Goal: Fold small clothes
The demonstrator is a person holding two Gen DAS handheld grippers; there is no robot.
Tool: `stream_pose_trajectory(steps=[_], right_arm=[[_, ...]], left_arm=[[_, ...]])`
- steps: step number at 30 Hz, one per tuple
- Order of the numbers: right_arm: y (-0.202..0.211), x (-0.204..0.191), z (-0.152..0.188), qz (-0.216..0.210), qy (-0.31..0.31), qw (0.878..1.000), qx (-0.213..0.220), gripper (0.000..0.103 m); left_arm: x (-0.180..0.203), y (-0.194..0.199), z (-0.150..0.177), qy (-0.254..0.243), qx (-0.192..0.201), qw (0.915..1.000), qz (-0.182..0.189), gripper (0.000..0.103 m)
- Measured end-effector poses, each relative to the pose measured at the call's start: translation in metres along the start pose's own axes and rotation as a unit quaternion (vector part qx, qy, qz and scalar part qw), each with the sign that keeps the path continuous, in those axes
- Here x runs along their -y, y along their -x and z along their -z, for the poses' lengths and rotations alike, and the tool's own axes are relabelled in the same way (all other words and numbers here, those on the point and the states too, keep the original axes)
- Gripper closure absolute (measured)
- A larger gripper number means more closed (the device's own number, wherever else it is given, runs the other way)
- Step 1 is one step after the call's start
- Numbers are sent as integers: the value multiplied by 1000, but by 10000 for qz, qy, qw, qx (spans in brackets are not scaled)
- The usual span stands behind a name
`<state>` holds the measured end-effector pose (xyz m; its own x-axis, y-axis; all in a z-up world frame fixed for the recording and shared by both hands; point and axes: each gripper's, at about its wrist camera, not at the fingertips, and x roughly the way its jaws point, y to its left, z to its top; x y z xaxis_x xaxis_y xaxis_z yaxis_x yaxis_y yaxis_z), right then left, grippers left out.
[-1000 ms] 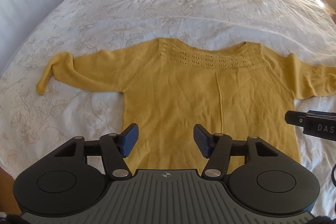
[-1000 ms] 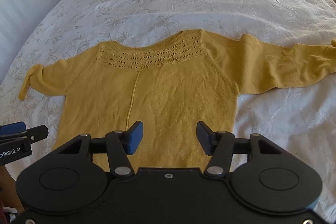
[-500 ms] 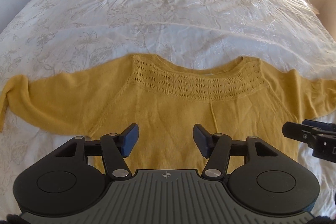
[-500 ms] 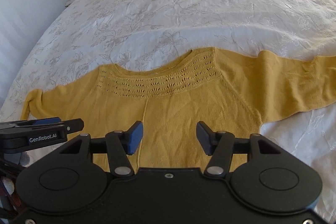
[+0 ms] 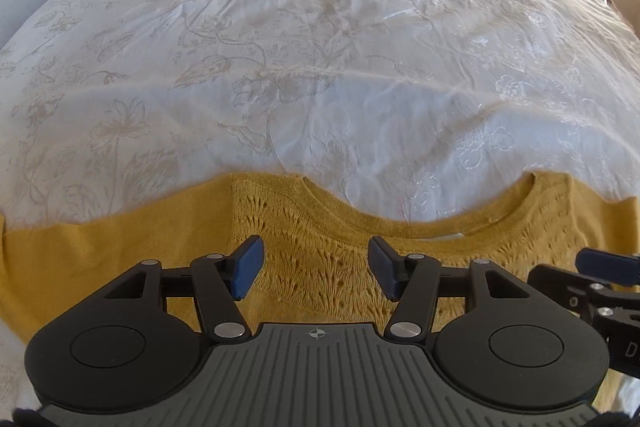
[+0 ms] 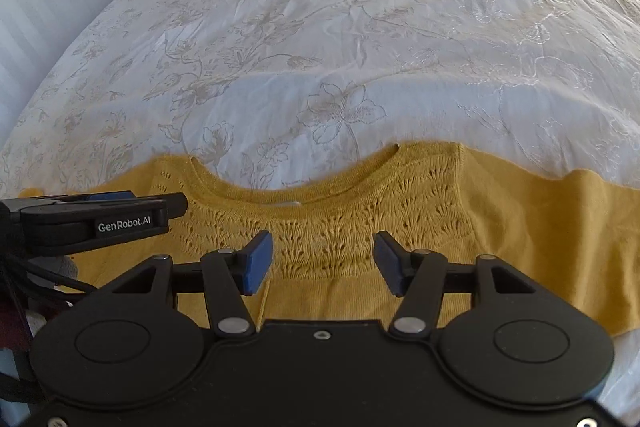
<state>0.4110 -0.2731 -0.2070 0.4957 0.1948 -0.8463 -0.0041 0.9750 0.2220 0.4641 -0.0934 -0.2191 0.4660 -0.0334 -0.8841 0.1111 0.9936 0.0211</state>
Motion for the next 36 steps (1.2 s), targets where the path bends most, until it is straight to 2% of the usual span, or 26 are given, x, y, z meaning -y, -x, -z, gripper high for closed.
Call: stream_pose_trajectory(steps=[5, 8, 11, 17, 22, 24, 27, 29, 31, 32, 34, 36], right_arm=[[-34, 7, -1, 136, -8, 9998, -174, 41], [-49, 11, 7, 193, -6, 9991, -372, 41], [-56, 11, 9, 218, 93, 9990, -384, 40], [-75, 9, -13, 306, 257, 9988, -293, 34], [-56, 15, -16, 258, 21, 9996, -143, 35], [-41, 17, -8, 213, -55, 9997, -98, 35], [-24, 20, 16, 212, -132, 9995, -185, 27], [-19, 21, 39, 270, -107, 9987, -419, 26], [-14, 23, 64, 424, -73, 9973, -594, 25], [-10, 23, 76, 486, -11, 9971, -582, 24], [-1, 23, 96, 577, 202, 9967, -527, 19], [5, 22, 106, 758, 298, 9944, -673, 15]], left_arm=[[-1, -35, 12, -19, -333, 9994, -42, 46], [-1, -38, 19, -135, -193, 9997, -50, 43], [0, -39, 15, -235, -111, 9996, -65, 41], [1, -51, -11, -405, 84, 9991, -112, 39], [-3, -34, -19, -305, 142, 9994, -49, 40], [-5, -18, -10, -262, 199, 9995, 5, 40], [-9, 3, 16, -291, 128, 9994, 131, 40], [-10, 8, 40, -403, -106, 9989, 222, 40], [-13, 6, 65, -478, -505, 9967, 413, 39], [-16, 4, 80, -487, -650, 9954, 504, 35], [-18, 10, 103, -668, -490, 9956, 437, 30], [-15, 14, 116, -898, -468, 9944, 307, 27]])
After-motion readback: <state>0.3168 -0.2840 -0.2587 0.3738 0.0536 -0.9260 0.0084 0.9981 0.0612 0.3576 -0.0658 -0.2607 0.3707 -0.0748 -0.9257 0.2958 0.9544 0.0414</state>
